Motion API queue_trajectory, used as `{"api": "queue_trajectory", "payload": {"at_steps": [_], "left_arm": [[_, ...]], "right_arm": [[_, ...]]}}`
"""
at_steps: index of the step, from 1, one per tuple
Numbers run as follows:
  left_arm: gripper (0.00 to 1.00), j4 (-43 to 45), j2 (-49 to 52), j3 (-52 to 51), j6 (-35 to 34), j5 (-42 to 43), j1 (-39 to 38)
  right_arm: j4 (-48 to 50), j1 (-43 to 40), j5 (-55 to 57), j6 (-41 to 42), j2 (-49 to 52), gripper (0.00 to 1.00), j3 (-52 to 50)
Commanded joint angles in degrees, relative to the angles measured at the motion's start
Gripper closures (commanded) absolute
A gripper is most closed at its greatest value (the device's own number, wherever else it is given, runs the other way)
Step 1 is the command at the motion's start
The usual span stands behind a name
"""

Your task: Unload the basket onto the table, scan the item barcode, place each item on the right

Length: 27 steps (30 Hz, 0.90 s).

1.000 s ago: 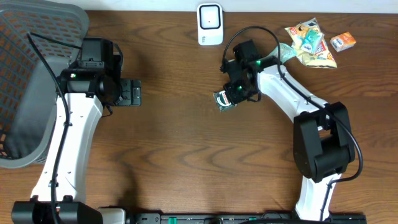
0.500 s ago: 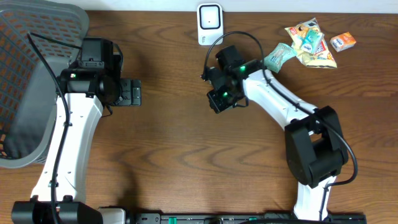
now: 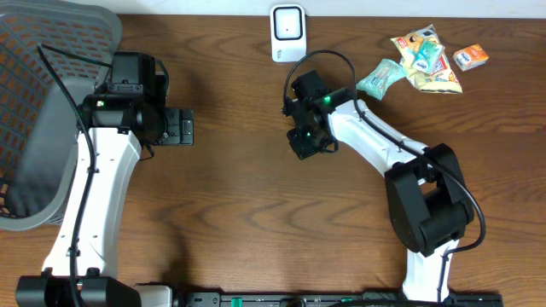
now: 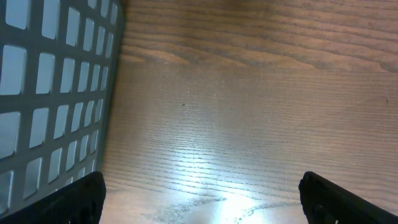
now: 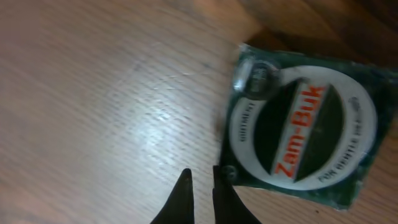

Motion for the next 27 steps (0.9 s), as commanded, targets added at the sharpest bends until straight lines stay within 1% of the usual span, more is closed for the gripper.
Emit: {"api": "queue_trajectory", "payload": {"at_steps": [1, 3, 4, 6, 9, 11, 14, 19, 23, 27], "left_arm": [[0.02, -0.07, 0.33, -0.39, 0.37, -0.52, -0.02], [0.02, -0.07, 0.33, -0.39, 0.35, -0.52, -0.02], [0.02, -0.07, 0.33, -0.39, 0.37, -0.52, -0.02], [0.02, -0.07, 0.33, -0.39, 0.35, -0.52, -0.02], [0.02, -0.07, 0.33, -0.39, 0.37, -0.52, -0.02], [0.02, -0.07, 0.33, -0.39, 0.37, -0.52, -0.02], [0.02, -0.07, 0.33, -0.39, 0.37, -0.52, -0.02], [0.02, -0.07, 0.33, -0.39, 0.37, -0.52, -0.02], [0.02, -0.07, 0.33, -0.39, 0.35, -0.52, -0.02], [0.02, -0.07, 0.33, -0.39, 0.37, -0.52, -0.02]], "right_arm": [[-0.35, -1.07, 1.86, 2.23, 0.39, 0.95, -0.42], [-0.26, -1.49, 2.49, 2.25, 0.39, 0.96, -0.42], [-0.24, -1.68, 2.97, 2.27, 0.39, 0.98, -0.42], [-0.02, -2.21, 2.78, 3.23, 0.39, 0.99, -0.39], [0.59, -2.29, -1.97, 2.86, 0.31, 0.99, -0.22], [0.42, -2.23, -5.60, 0.72, 0.22, 0.99, 0.55], [0.00, -2.19, -7.96, 0.31, -0.28, 0.99, 2.54], [0.76, -1.33, -8.11, 0.28, -1.27, 0.99, 3.85], [0.52, 0.20, -6.25, 0.07, -0.28, 0.99, 2.67], [1.51, 1.53, -3.65, 2.12, 0.74, 0.99, 0.28]]}}
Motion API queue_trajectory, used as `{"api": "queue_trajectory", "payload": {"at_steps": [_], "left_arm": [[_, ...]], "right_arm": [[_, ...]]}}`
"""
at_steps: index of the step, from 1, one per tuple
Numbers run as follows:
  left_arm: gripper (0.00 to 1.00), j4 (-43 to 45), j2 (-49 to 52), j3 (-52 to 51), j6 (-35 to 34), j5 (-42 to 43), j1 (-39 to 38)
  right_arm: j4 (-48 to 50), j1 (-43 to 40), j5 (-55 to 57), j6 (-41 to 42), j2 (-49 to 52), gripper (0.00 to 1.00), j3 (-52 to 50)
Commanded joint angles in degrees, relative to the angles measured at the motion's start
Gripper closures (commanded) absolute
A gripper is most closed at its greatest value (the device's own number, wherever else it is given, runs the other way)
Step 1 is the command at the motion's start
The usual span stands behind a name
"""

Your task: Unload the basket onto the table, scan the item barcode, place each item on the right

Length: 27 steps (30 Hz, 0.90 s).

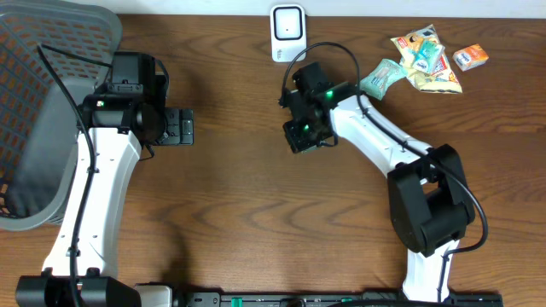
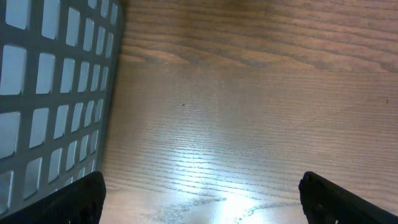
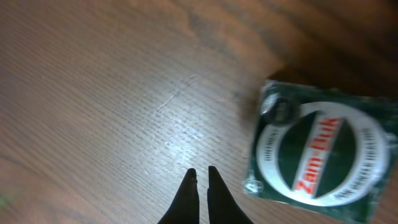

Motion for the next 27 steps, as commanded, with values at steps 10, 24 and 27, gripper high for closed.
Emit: {"api": "queue_trajectory", "payload": {"at_steps": [10, 24, 27], "left_arm": [[0.02, -0.07, 0.33, -0.39, 0.37, -0.52, -0.02], [0.02, -0.07, 0.33, -0.39, 0.37, -0.52, -0.02], [0.02, -0.07, 0.33, -0.39, 0.37, -0.52, -0.02]], "right_arm": [[1.81, 0.90, 19.76, 6.82, 1.57, 0.99, -4.72], [0.74, -0.68, 33.62, 6.80, 1.55, 0.95, 0.37], [-0.11, -0.68, 37.64, 6.80, 1.55, 0.95, 2.51]]}}
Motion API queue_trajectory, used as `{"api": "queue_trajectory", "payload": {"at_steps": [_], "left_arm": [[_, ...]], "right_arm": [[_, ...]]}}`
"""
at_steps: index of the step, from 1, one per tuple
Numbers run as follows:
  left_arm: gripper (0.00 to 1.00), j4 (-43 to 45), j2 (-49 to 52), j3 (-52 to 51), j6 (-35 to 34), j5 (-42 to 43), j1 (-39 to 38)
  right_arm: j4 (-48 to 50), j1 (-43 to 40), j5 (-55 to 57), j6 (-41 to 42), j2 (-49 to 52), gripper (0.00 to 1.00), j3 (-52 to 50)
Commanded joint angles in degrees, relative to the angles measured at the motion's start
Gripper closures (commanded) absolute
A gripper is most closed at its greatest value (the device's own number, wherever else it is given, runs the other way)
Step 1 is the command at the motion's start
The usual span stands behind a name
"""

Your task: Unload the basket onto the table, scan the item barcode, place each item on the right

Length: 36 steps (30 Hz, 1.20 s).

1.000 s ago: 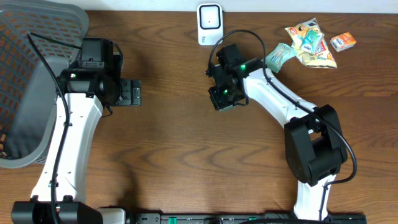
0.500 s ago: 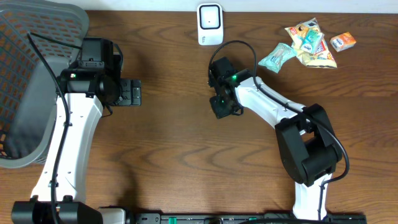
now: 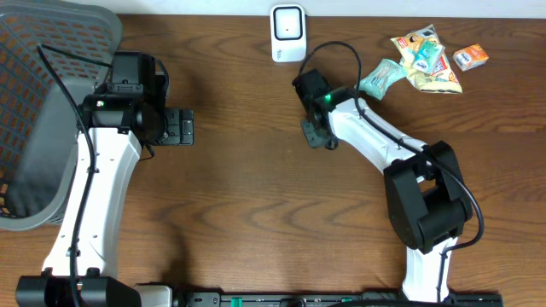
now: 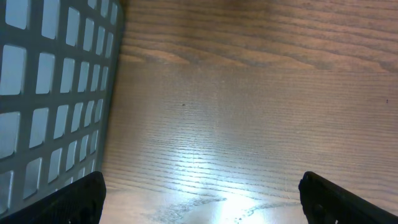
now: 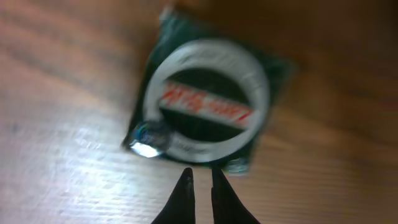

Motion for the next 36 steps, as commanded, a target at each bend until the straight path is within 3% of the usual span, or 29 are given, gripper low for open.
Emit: {"api": "queue_trajectory", "payload": {"at_steps": [1, 3, 5, 9, 11, 13, 23, 36], "left_arm": [[0.02, -0.07, 0.33, -0.37, 0.37, -0.52, -0.02], [0.02, -0.07, 0.33, -0.37, 0.37, -0.52, -0.02], [0.02, -0.07, 0.33, -0.37, 0.37, -0.52, -0.02], [0.02, -0.07, 0.33, -0.37, 0.37, -0.52, -0.02], [0.02, -0.07, 0.33, -0.37, 0.37, -0.52, -0.02], [0.02, -0.07, 0.33, -0.37, 0.37, -0.52, -0.02], [0.03, -0.07, 0.33, -0.37, 0.37, -0.52, -0.02], [0.02, -0.07, 0.33, -0.37, 0.37, -0.52, -0.02]], "right_arm": [[-0.74, -0.20, 7.41, 0.85, 0.48, 0.94, 3.76], [-1.05, -0.20, 5.97, 0.85, 0.48, 0.91, 4.74], [-0.98, -0.20, 3.21, 0.85, 0.48, 0.81, 5.09], [-0.52, -0.28, -1.27, 0.87, 0.48, 0.45, 5.05], [0.68, -0.31, -2.23, 1.11, 0.48, 0.32, 5.01], [1.73, -0.35, -1.99, 1.33, 0.50, 0.25, 4.94], [4.15, -3.48, -1.97, 17.25, 0.52, 0.27, 3.13], [11.08, -3.48, -8.00, 15.50, 0.52, 0.25, -1.22]]}}
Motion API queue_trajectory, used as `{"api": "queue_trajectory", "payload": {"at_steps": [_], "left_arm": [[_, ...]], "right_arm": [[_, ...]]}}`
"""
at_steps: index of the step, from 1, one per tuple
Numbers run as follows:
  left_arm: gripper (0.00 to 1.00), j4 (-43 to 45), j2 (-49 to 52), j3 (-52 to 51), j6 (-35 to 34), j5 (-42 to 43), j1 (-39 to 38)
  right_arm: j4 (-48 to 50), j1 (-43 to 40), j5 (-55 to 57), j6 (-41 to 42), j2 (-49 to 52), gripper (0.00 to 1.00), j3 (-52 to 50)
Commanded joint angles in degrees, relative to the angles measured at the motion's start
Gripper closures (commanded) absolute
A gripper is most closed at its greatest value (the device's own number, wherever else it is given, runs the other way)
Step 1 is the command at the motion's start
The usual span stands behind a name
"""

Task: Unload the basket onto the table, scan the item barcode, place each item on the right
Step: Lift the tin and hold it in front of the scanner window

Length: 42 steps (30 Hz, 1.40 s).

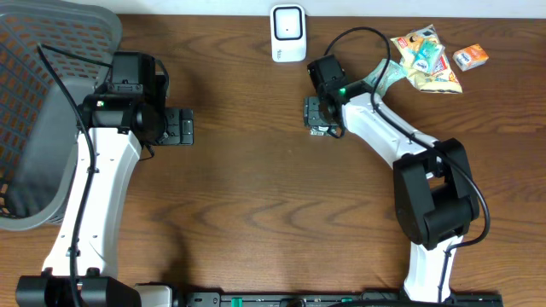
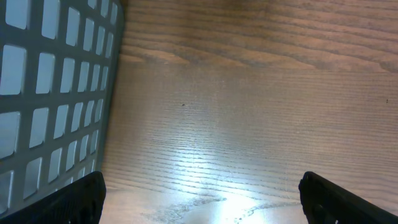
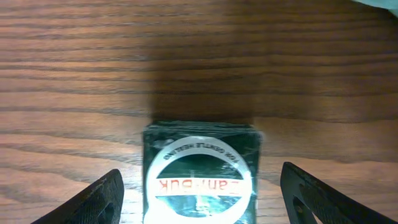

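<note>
The dark green Zam-Buk box (image 3: pixel 199 177) lies flat on the wooden table, its round white label facing up. My right gripper (image 3: pixel 202 198) is open just above it, one finger (image 3: pixel 93 199) on each side of the box and not touching it. From overhead the right gripper (image 1: pixel 319 111) hides most of the box (image 1: pixel 316 130). The white scanner (image 1: pixel 287 32) stands at the table's far edge, a little left of the box. At the left, my left gripper (image 1: pixel 179 128) is open and empty, and its wrist view (image 2: pixel 202 194) shows bare table.
A grey mesh basket (image 1: pixel 34 102) fills the left side, and its wall (image 2: pixel 56 93) is close beside my left gripper. Snack packets (image 1: pixel 424 55), a teal packet (image 1: pixel 380 77) and a small orange box (image 1: pixel 471 57) lie at the far right.
My right gripper was shut beside the box. Now it is open and straddles the box, nearer the far edge and turned. The left arm is unchanged.
My right gripper was shut beside the green box at each earlier moment, on a different side of it each time and shifting toward the scanner side. Now it is open astride the box. My left gripper stayed open and still by the basket.
</note>
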Motion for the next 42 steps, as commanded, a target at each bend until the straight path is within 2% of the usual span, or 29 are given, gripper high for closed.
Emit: {"api": "queue_trajectory", "payload": {"at_steps": [1, 15, 17, 23, 26, 29, 32, 36, 42], "left_arm": [[0.02, -0.07, 0.33, -0.39, 0.37, -0.52, -0.02], [0.02, -0.07, 0.33, -0.39, 0.35, -0.52, -0.02], [0.02, -0.07, 0.33, -0.39, 0.37, -0.52, -0.02], [0.02, -0.07, 0.33, -0.39, 0.35, -0.52, -0.02], [0.02, -0.07, 0.33, -0.39, 0.37, -0.52, -0.02], [0.02, -0.07, 0.33, -0.39, 0.37, -0.52, -0.02], [0.02, -0.07, 0.33, -0.39, 0.37, -0.52, -0.02], [0.02, -0.07, 0.33, -0.39, 0.37, -0.52, -0.02], [0.02, -0.07, 0.33, -0.39, 0.37, -0.52, -0.02]], "right_arm": [[0.20, 0.63, -1.05, -0.15, 0.52, 0.25, -0.22], [1.09, 0.59, 1.29, -0.22, 2.97, 0.21, -2.95], [1.64, 0.63, 1.25, -0.22, 3.32, 0.29, -3.02], [2.29, 0.63, 0.17, -0.24, 3.37, 0.33, -3.04], [2.29, 0.63, 0.20, -0.24, 3.37, 0.42, -3.04], [2.64, 0.63, 0.24, -0.39, 3.37, 0.45, -3.04], [4.07, 0.63, 0.22, -3.13, 3.34, 0.53, -2.82], [4.09, 0.61, 0.22, -4.02, 3.30, 0.54, 0.35], [6.88, 0.59, 0.24, -10.78, 3.30, 0.52, 7.45]]}}
